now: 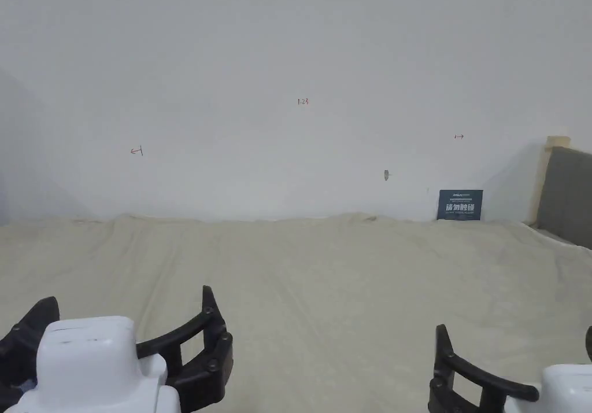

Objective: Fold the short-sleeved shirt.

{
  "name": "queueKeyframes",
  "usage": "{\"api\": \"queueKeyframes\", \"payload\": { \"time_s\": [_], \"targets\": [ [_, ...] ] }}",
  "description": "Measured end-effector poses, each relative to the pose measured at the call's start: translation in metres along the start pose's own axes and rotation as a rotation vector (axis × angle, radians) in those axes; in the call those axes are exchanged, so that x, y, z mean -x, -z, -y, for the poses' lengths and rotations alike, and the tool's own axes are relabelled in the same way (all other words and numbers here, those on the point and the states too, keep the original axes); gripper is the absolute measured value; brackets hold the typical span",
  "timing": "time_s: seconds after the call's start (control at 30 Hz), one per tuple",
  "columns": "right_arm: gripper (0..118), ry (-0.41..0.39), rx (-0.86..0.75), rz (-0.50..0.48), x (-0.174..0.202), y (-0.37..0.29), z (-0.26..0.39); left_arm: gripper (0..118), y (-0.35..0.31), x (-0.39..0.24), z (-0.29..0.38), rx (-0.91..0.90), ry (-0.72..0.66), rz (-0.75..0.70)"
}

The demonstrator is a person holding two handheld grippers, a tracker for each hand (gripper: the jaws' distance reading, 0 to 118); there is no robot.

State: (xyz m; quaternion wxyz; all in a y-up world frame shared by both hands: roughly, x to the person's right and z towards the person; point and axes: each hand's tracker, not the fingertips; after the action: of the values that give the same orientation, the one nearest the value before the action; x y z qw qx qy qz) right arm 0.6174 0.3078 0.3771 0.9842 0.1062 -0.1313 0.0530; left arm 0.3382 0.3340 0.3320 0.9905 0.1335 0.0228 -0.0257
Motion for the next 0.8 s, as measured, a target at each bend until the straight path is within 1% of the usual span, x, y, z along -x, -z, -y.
{"api": "queueKeyframes", "payload": {
  "time_s": [0.07, 0.17, 0.33, 0.43, 0.53, 0.6, 0.67, 0.73, 0.8],
  "targets": [
    [118, 0.018, 0.020, -0.008, 0.000, 0.001, -0.001, 118, -0.004, -0.006, 0.000, -0.018, 0.033, 0.003],
    [118, 0.054, 0.013, -0.002, -0.005, 0.002, -0.003, 118, -0.004, -0.010, -0.001, 0.008, 0.070, 0.007],
    [118, 0.102, 0.021, 0.008, -0.012, 0.006, -0.005, 118, -0.002, -0.012, 0.003, 0.059, 0.083, 0.023],
    [118, 0.102, 0.040, 0.019, -0.013, 0.008, -0.005, 118, -0.002, -0.013, 0.004, 0.073, 0.058, 0.049],
    [118, 0.107, 0.039, 0.005, -0.014, 0.008, -0.005, 118, 0.001, -0.013, 0.005, 0.094, 0.031, 0.056],
    [118, 0.092, 0.028, 0.008, -0.014, 0.008, -0.005, 118, 0.003, -0.013, 0.005, 0.107, 0.021, 0.064],
    [118, 0.094, 0.013, -0.007, -0.015, 0.005, -0.006, 118, 0.005, -0.010, 0.005, 0.133, -0.024, 0.119],
    [118, 0.094, 0.012, -0.012, -0.015, 0.005, -0.006, 118, 0.007, -0.010, 0.005, 0.150, -0.027, 0.111],
    [118, 0.073, 0.017, 0.003, -0.013, 0.006, -0.005, 118, 0.007, -0.012, 0.007, 0.150, -0.022, 0.102]
  ]
}}
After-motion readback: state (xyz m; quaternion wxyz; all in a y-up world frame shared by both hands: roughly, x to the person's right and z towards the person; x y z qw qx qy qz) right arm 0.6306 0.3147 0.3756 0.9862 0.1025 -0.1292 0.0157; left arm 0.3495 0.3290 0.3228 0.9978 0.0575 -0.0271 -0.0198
